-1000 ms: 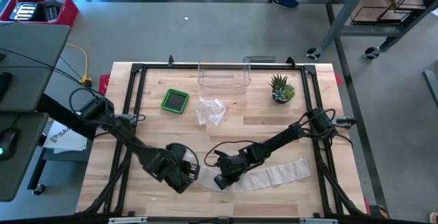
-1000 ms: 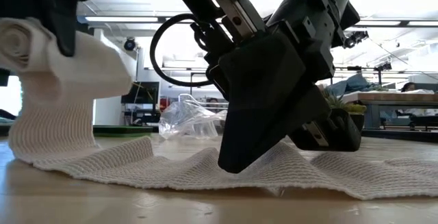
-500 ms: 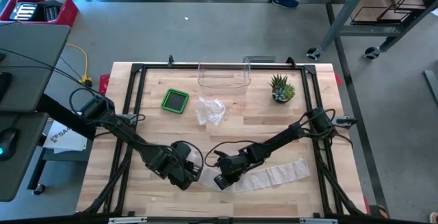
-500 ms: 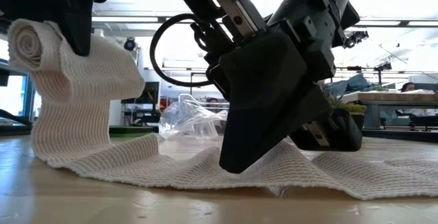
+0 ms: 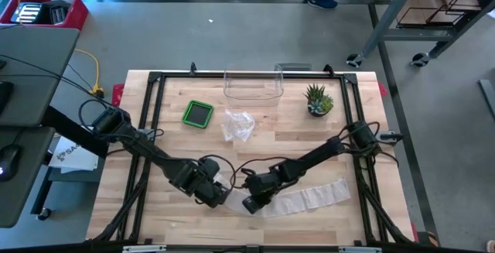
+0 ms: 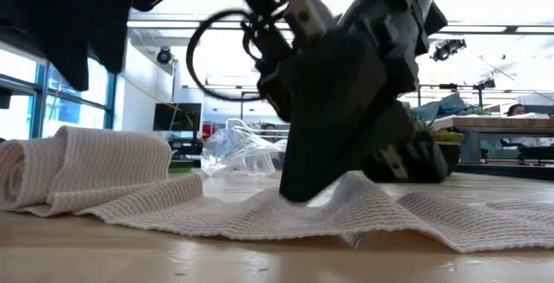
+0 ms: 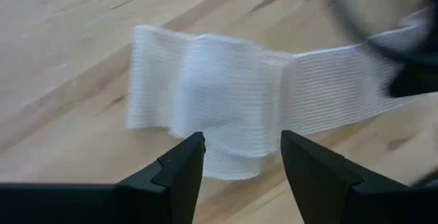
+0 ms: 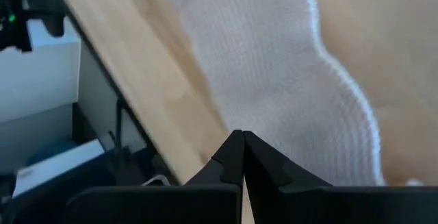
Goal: Roll bandage
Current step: Roll the bandage
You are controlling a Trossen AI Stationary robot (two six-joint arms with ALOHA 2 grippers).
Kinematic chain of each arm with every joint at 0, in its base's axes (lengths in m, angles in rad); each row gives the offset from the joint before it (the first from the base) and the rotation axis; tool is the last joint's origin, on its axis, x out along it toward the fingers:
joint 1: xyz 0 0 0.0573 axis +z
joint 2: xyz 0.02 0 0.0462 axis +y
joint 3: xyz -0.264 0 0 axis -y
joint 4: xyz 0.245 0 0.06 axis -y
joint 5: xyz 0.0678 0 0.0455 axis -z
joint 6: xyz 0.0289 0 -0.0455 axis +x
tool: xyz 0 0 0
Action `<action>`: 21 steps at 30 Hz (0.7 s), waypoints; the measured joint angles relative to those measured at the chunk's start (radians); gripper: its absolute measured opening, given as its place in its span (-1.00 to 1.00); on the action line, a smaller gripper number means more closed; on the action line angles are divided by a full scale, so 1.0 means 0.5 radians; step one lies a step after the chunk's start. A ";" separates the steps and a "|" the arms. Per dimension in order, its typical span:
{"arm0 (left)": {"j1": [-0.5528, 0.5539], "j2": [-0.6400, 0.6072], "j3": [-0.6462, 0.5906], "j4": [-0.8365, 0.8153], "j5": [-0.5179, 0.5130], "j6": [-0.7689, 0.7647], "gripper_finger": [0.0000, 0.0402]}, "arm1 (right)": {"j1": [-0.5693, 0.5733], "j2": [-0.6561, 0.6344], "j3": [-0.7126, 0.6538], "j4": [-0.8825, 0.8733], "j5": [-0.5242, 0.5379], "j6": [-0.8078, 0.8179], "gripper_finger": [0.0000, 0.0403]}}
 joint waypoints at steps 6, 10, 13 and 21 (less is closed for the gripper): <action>0.049 0.001 -0.011 -0.235 0.100 0.107 -0.06 | -0.027 -0.134 0.002 -0.190 0.008 -0.155 -1.00; 0.077 -0.010 -0.214 0.078 0.266 0.200 -0.07 | -0.057 -0.213 0.002 -0.333 0.031 -0.249 -1.00; 0.077 -0.045 -0.417 0.404 0.361 0.131 -0.10 | -0.066 -0.273 0.002 -0.399 0.060 -0.309 -1.00; 0.091 -0.350 -0.512 0.196 0.109 0.183 -0.15 | -0.077 -0.326 0.002 -0.421 0.062 -0.312 -1.00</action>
